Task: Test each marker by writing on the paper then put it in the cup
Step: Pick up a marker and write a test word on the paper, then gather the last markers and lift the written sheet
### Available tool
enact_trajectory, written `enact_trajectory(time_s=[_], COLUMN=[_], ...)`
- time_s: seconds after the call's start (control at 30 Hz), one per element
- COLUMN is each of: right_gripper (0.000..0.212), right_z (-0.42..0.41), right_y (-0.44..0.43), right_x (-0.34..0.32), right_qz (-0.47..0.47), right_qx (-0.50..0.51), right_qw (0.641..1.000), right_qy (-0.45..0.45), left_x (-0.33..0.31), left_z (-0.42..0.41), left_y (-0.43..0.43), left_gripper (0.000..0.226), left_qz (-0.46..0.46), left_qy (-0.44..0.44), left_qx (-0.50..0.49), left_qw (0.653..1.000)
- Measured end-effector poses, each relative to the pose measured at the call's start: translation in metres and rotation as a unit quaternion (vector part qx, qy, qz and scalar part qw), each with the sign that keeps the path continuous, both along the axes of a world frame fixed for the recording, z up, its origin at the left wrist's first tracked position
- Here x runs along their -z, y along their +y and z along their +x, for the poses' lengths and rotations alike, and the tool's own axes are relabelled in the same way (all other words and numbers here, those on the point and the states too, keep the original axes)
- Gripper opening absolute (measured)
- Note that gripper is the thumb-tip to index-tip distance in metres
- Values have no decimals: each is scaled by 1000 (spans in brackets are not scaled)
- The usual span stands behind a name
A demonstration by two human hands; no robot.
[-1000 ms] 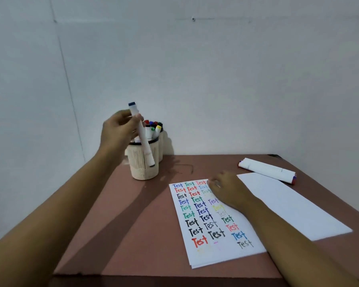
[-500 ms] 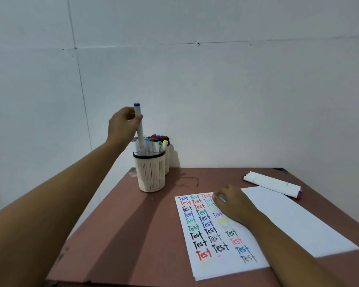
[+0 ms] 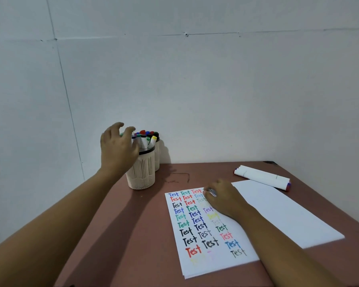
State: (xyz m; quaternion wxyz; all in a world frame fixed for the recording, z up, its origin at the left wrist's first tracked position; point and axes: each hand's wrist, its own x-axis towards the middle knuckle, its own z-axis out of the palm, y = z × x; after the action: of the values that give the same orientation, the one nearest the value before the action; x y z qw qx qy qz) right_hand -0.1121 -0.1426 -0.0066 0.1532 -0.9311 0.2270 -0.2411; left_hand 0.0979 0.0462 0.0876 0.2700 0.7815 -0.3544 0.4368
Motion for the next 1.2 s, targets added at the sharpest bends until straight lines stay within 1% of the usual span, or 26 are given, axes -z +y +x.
enact_trajectory(time_s=[0.1,0.17,0.23,0.27,0.33,0.37,0.43,0.47,0.5,0.57,0.7,0.77,0.83,0.9,0.97,1.07,1.17,1.2], right_gripper=[28,27,26,26,27,28,30,31,32,31,27,26,27,31,42,43,43,35], right_z=[1,1,1,1,0,0,-1,-3,-3,-5,-9,-11,-16,-22,-30,-36,-33,-34], right_y=[1,0,1,2,4,4,5,5,4,3,-6,-22,-42,-60,-73,-89,-92,-88], right_x=[0,0,0,-1,-3,-5,-7,-9,-10,-14,-26,-34,-42,-51,-61,-74,-85,-90], right_qz=[-1,2,11,7,-14,-24,-27,-17,2,43,98,90,73,47,42,61,129,134], right_qx=[1,5,24,41,101,138,204,229,247,264,257,242,233,236,245,246,193,176], right_qw=[1000,1000,999,997,990,984,969,962,957,951,947,959,969,970,958,932,920,918], right_qy=[-5,-15,-45,-66,-97,-110,-139,-149,-155,-158,-168,-116,-40,44,141,258,315,329], left_x=[2,13,32,42,61,69,80,83,85,86,87,87,88,89,89,90,91,91], left_z=[-26,-52,-76,-84,-96,-99,-98,-99,-98,-96,-94,-94,-94,-95,-95,-95,-94,-94], left_y=[-15,-31,-49,-56,-71,-77,-87,-90,-92,-93,-92,-93,-93,-94,-94,-95,-96,-96], left_gripper=[31,30,33,34,36,38,40,39,39,38,39,38,37,36,35,35,36,37], left_qz=[-38,-32,27,70,165,205,260,282,297,320,320,314,308,305,303,299,294,292], left_qy=[-81,-91,-68,-58,0,53,177,226,252,267,261,262,263,264,263,264,266,266], left_qx=[57,139,209,227,234,224,195,184,178,170,166,168,172,174,174,175,174,173], left_qw=[994,986,975,970,958,951,929,914,904,893,896,897,898,898,899,900,902,902])
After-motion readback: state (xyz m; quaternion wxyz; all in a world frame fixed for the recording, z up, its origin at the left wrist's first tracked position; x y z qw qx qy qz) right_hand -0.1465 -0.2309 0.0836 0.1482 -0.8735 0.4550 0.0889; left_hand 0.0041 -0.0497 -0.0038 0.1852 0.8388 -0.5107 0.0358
